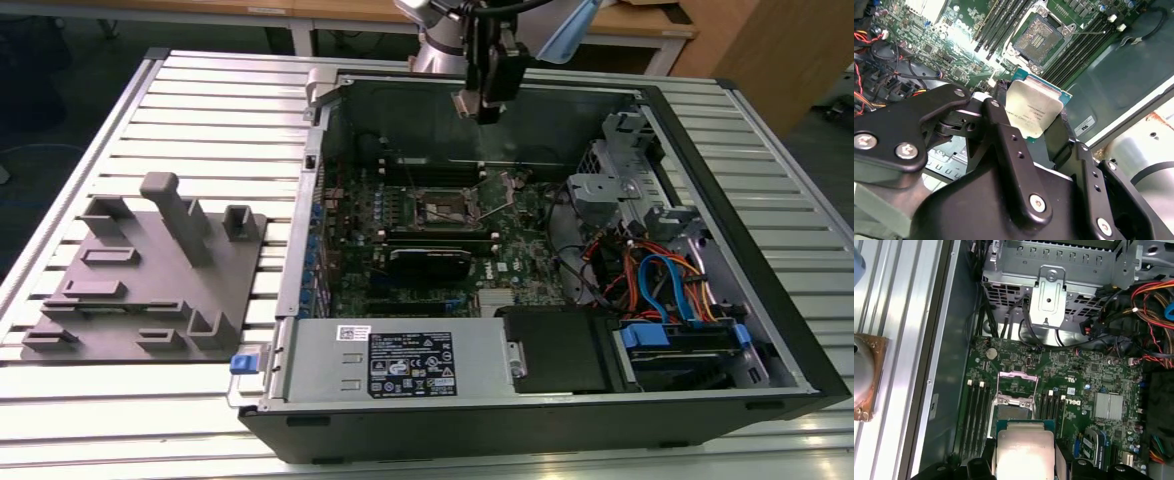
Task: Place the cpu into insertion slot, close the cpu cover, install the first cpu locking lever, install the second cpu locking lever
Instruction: 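Place the cpu into insertion slot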
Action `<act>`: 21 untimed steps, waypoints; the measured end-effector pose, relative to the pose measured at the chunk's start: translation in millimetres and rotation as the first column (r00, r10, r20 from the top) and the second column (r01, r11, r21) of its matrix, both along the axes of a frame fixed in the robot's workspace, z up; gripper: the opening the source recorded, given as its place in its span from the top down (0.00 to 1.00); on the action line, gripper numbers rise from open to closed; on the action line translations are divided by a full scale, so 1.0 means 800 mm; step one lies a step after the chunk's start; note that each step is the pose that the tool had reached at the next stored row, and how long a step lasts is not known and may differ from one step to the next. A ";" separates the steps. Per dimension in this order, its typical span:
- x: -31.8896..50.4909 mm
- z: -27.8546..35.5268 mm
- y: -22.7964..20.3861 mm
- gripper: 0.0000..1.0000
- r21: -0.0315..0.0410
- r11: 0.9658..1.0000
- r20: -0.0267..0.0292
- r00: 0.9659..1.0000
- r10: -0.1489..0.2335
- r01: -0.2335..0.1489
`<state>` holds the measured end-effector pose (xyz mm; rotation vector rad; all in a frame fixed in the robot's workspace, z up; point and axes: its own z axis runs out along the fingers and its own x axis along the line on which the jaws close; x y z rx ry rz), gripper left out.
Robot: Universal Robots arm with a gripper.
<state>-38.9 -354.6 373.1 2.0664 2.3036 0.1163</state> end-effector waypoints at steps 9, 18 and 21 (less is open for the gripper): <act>0.000 -0.0005 0.0000 0.46 0.000 0.991 0.000 0.991 -0.136 0.136; 0.000 -0.0006 0.0000 0.46 0.000 0.982 0.000 0.982 -0.190 0.190; 0.000 -0.0006 0.0000 0.46 0.000 0.982 0.000 0.982 -0.190 0.190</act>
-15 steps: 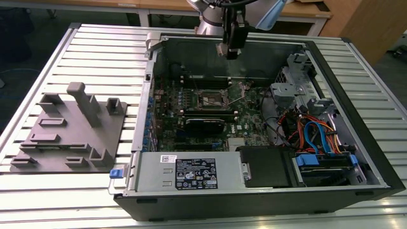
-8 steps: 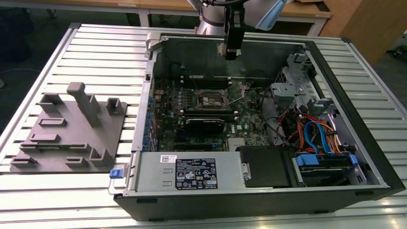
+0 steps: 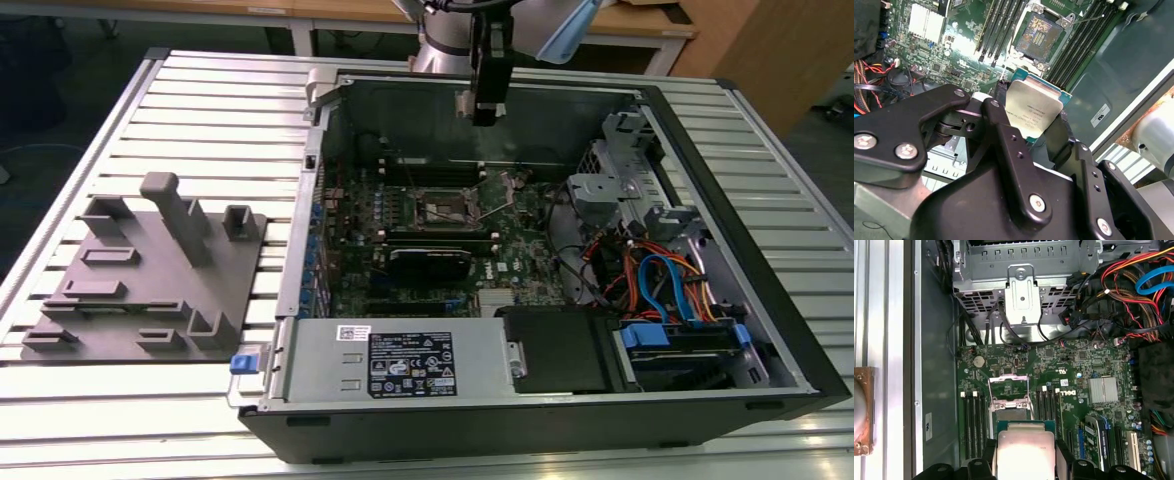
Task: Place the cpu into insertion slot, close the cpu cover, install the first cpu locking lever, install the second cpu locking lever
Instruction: 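Place the cpu into insertion slot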
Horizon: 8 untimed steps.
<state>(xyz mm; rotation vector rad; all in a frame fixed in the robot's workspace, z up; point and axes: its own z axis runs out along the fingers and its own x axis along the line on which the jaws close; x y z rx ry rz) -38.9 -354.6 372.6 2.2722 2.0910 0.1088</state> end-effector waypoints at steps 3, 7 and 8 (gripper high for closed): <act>0.000 0.0000 0.0000 0.46 0.000 1.000 0.000 1.000 -0.001 0.001; 0.000 0.0000 0.0000 0.46 0.000 1.000 0.000 1.000 -0.008 0.008; 0.000 0.0000 0.0000 0.46 0.000 1.000 0.000 1.000 -0.011 0.011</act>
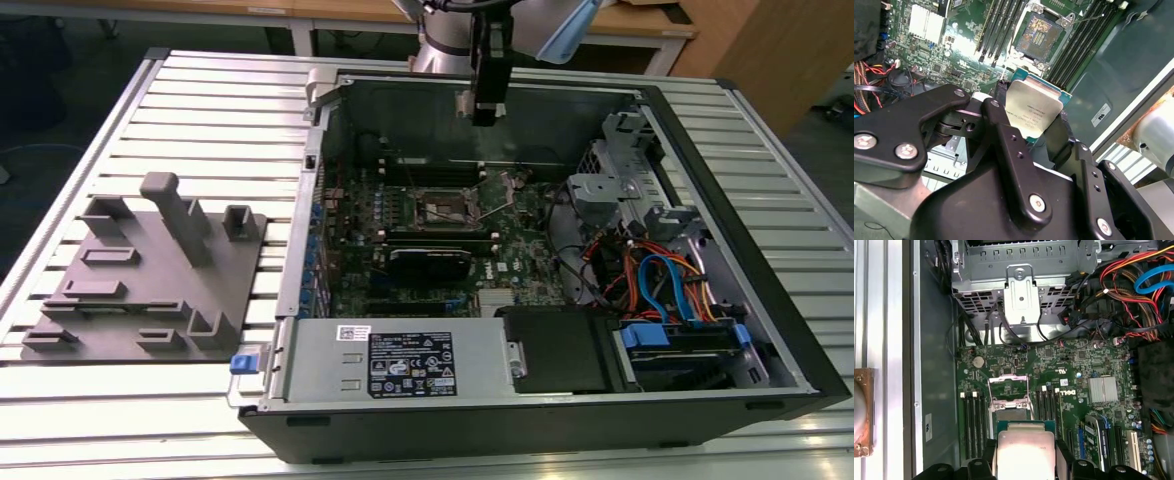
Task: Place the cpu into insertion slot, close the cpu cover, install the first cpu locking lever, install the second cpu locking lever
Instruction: 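Place the cpu into insertion slot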
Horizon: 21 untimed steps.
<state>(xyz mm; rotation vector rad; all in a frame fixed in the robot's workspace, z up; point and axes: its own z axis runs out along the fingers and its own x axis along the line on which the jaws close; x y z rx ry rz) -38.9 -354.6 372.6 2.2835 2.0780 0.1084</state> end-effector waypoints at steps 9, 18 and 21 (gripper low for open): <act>0.000 0.0000 0.0000 0.46 0.000 0.997 0.000 0.997 -0.072 0.072; -0.002 -0.0002 -0.0003 0.46 0.000 0.997 0.000 0.997 -0.072 0.072; -0.002 -0.0004 -0.0003 0.46 0.000 1.000 0.000 1.000 -0.027 0.027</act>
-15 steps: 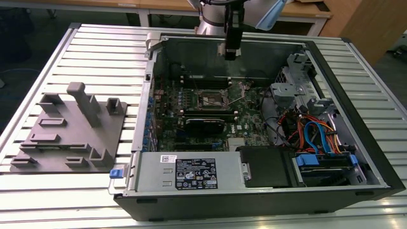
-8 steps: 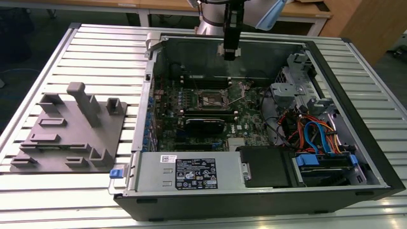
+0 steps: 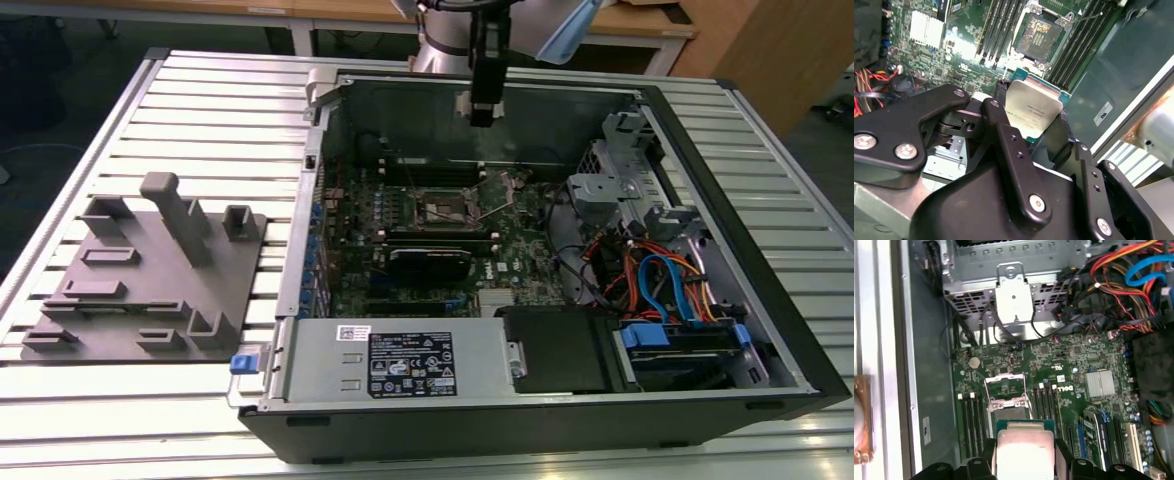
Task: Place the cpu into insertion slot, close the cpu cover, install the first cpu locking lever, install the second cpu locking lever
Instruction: 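Place the cpu into insertion slot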
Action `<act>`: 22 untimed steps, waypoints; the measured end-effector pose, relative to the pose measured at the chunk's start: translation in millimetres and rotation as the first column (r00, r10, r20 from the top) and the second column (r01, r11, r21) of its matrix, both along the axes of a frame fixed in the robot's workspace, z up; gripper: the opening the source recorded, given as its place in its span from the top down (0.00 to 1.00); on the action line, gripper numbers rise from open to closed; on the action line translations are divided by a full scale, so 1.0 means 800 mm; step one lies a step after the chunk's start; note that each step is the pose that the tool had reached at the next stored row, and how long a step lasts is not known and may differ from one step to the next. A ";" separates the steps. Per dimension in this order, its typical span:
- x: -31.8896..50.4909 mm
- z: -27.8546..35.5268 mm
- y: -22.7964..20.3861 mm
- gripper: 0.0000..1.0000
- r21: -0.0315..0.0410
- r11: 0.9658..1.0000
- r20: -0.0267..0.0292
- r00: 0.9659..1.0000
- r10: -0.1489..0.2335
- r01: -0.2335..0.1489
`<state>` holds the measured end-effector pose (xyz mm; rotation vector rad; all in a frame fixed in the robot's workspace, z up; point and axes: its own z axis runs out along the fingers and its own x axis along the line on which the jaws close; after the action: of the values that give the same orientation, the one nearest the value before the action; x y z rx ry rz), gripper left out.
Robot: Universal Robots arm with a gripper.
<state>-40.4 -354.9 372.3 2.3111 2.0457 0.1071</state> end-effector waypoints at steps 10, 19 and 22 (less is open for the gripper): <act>-0.006 -0.0001 0.0000 0.46 0.000 1.000 0.000 1.000 0.022 -0.022; -0.006 -0.0014 0.0000 0.46 0.000 1.000 0.000 1.000 0.031 -0.031; -0.006 -0.0046 0.0000 0.46 0.000 0.997 0.000 0.997 0.082 -0.082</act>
<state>-45.5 -354.8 368.6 2.2268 2.1414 0.1102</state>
